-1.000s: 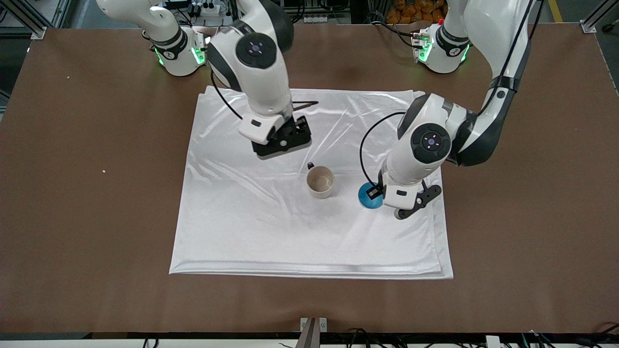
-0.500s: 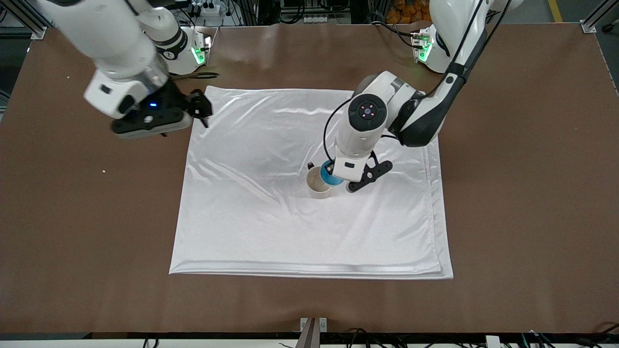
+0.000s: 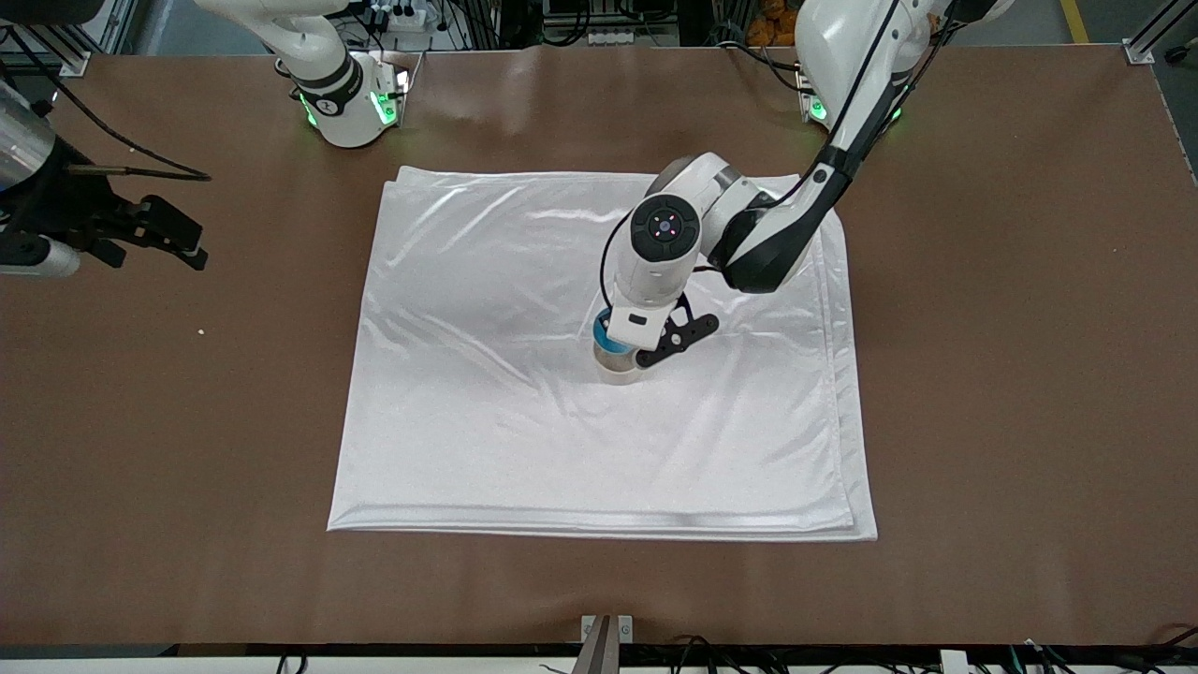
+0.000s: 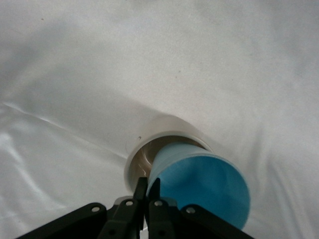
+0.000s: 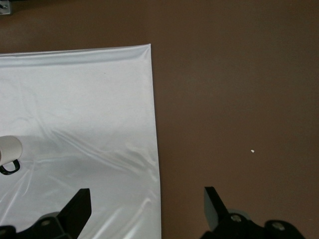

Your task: Place blue cup into white mug on cloth

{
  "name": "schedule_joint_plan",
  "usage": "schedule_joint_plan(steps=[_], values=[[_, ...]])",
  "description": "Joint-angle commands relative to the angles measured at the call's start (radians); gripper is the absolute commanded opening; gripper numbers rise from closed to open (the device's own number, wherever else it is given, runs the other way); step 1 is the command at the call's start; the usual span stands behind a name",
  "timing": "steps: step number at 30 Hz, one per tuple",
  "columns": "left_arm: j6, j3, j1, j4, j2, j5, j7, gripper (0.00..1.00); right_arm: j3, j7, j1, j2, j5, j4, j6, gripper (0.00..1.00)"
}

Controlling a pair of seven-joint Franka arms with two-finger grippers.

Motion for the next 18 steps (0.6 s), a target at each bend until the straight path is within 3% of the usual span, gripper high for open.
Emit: schedule_joint_plan(steps=[1,10,11,15,16,18], values=[[0.007,0.011,-0.007,0.028,0.036,0.006,0.013,0.00,0.004,-0.011,-0.003,-0.012,0.013,-0.016,0.003,1.00],[0.033,0.011,-0.001,0.026,0.068,0.023,0.013,0.01,0.006,-0.013,0.011,-0.011,0.013,-0.017,0.003,1.00],[0.033,0.011,0.002,0.026,0.068,0.023,0.013,0.16,0.006,-0.014,0.014,-0.011,0.011,-0.017,0.003,1.00],[0.033,0.011,0.005,0.023,0.068,0.033,0.048,0.93,0.006,-0.014,0.023,-0.011,0.011,-0.019,0.001,1.00],[0.033,0.011,0.002,0.023,0.068,0.043,0.059,1.00,0.006,-0.014,0.023,-0.011,0.011,-0.019,0.001,1.00],[0.033,0.011,-0.002,0.023,0.066,0.060,0.064,1.00,0.006,-0.014,0.023,-0.012,0.011,-0.019,0.001,1.00]])
